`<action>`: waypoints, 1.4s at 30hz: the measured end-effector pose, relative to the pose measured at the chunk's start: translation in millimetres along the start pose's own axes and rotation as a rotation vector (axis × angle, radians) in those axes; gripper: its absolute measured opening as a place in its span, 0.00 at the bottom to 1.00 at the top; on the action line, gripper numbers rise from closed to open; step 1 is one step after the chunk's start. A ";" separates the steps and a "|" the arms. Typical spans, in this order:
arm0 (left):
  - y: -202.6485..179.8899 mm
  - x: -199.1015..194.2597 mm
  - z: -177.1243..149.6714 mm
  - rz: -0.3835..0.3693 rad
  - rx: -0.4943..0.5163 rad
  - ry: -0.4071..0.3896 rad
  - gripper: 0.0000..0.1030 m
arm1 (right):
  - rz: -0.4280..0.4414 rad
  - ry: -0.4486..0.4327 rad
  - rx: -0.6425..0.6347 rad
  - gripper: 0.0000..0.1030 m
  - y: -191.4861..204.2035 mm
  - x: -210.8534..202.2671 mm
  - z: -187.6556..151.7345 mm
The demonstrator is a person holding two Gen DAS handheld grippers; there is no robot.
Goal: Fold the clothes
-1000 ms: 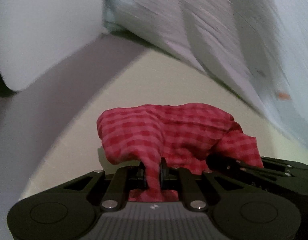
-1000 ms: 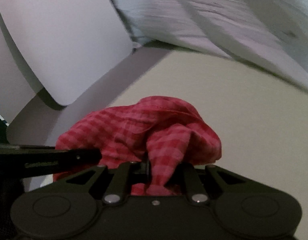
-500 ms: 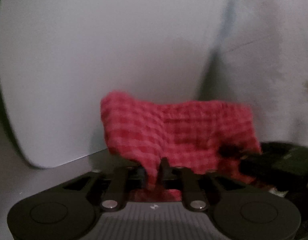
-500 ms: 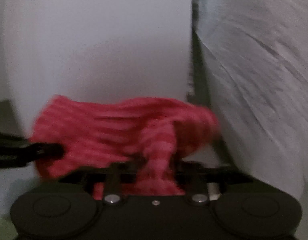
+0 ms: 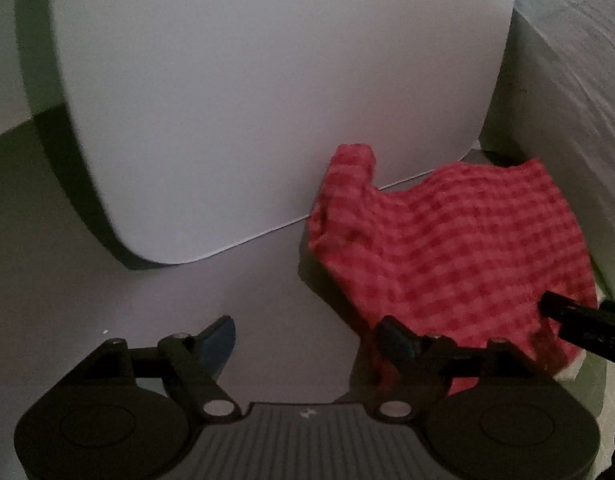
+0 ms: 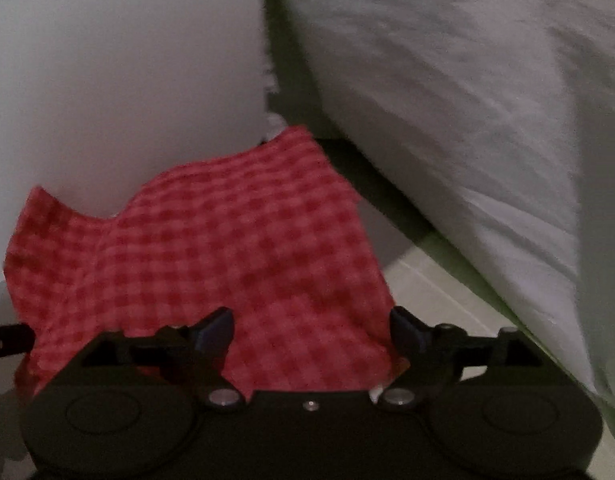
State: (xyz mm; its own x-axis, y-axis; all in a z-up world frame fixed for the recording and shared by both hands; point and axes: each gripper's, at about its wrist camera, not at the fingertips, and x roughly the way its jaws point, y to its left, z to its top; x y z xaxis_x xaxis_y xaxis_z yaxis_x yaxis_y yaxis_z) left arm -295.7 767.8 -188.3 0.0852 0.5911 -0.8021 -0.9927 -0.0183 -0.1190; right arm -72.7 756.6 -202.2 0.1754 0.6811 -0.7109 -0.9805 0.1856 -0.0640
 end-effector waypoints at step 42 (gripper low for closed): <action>51.1 -266.7 -156.1 -0.203 0.374 -0.221 1.00 | -0.081 -0.106 0.213 0.99 37.8 -326.3 -193.5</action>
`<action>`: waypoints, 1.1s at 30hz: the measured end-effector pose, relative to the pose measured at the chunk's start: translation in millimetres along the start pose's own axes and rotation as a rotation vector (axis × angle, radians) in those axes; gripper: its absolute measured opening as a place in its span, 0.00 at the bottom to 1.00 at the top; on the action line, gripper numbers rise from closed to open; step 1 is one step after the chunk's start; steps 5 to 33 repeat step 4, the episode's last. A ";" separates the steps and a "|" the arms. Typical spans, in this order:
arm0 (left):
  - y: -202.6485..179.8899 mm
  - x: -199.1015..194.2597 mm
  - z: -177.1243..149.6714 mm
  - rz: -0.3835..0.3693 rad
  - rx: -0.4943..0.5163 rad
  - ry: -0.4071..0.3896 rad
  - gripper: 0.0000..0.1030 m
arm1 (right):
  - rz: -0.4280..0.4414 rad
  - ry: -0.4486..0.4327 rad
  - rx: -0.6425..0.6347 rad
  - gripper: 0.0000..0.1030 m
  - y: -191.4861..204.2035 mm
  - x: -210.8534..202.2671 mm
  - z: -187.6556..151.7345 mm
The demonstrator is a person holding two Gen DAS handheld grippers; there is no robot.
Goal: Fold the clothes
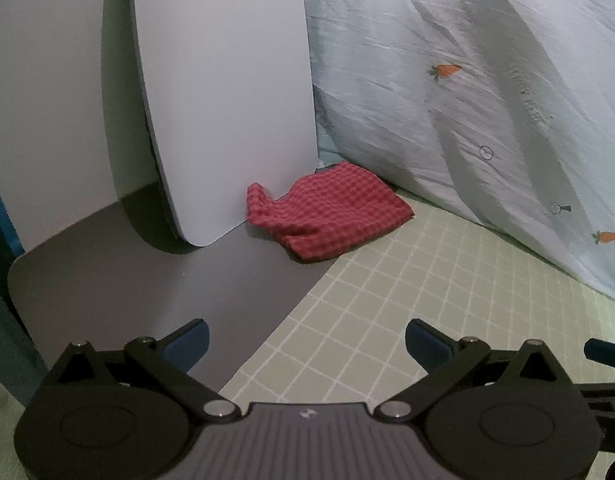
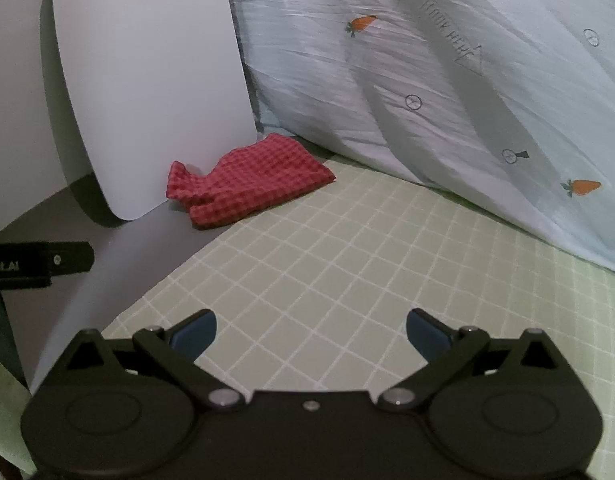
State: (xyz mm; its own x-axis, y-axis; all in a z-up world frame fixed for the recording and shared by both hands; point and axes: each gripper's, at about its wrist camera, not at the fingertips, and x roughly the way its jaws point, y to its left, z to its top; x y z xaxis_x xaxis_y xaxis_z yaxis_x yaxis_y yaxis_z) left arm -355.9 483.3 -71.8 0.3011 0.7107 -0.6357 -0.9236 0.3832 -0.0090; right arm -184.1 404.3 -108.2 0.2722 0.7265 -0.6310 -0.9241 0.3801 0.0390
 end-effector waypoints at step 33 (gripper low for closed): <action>-1.4 -5.0 -3.1 -0.006 0.006 -0.006 1.00 | -0.004 -0.009 -0.004 0.99 0.1 -4.3 -1.4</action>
